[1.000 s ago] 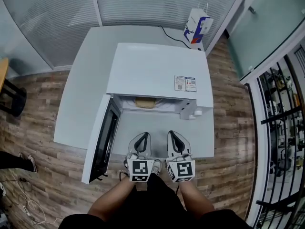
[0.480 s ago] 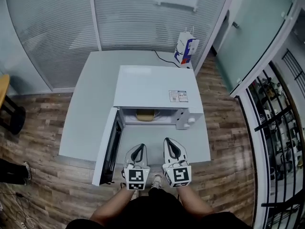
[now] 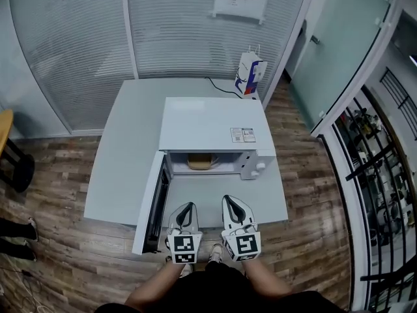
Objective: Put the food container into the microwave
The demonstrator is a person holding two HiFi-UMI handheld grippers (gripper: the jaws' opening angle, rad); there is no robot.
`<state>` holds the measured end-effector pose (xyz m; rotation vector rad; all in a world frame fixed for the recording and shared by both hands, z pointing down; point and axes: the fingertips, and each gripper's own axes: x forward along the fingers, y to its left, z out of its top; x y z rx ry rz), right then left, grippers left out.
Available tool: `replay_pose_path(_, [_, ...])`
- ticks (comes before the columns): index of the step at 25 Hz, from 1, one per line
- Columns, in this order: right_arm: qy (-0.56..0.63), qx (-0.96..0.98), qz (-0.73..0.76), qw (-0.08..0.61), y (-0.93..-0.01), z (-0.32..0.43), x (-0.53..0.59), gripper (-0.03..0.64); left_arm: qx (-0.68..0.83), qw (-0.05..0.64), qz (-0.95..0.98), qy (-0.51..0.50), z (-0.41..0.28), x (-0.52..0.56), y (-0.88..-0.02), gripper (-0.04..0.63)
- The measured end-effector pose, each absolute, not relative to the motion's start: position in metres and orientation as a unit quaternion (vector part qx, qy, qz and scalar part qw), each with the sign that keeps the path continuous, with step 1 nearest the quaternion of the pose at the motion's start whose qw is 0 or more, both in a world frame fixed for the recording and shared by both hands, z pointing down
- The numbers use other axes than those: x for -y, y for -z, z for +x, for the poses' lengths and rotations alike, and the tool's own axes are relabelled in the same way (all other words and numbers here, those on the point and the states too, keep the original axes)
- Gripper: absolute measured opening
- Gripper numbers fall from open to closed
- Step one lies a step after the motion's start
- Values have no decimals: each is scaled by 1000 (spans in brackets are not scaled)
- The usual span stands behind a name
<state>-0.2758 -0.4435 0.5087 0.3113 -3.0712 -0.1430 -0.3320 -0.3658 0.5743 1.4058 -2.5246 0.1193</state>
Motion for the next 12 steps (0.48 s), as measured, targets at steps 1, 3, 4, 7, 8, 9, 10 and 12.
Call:
replay_pose_path(1, [45, 993, 101, 25, -508, -275, 443, 6, 866, 124, 483, -41, -332, 366, -574, 5])
replay_pose_path(3, [44, 993, 103, 24, -508, -274, 444, 6, 864, 122, 486, -41, -332, 367, -572, 5])
replay_pose_path(4, [44, 993, 103, 24, -508, -274, 445, 6, 864, 120, 488, -41, -332, 368, -571, 5])
replay_pose_path(7, [45, 993, 104, 22, -507, -272, 446, 6, 863, 117, 489, -43, -333, 369, -570, 5])
replay_pose_path(8, [46, 993, 104, 22, -506, -273, 446, 6, 864, 116, 488, -43, -334, 368, -570, 5])
replay_pose_path(9, [47, 993, 104, 21, -505, -273, 445, 6, 864, 116, 487, -43, -335, 367, -569, 5])
replay_pose_path(10, [47, 993, 103, 21, -504, -274, 445, 6, 865, 116, 486, -44, -335, 366, -569, 5])
replay_pose_path(12, [48, 993, 103, 19, -503, -275, 443, 6, 866, 117, 484, -44, -336, 364, -570, 5])
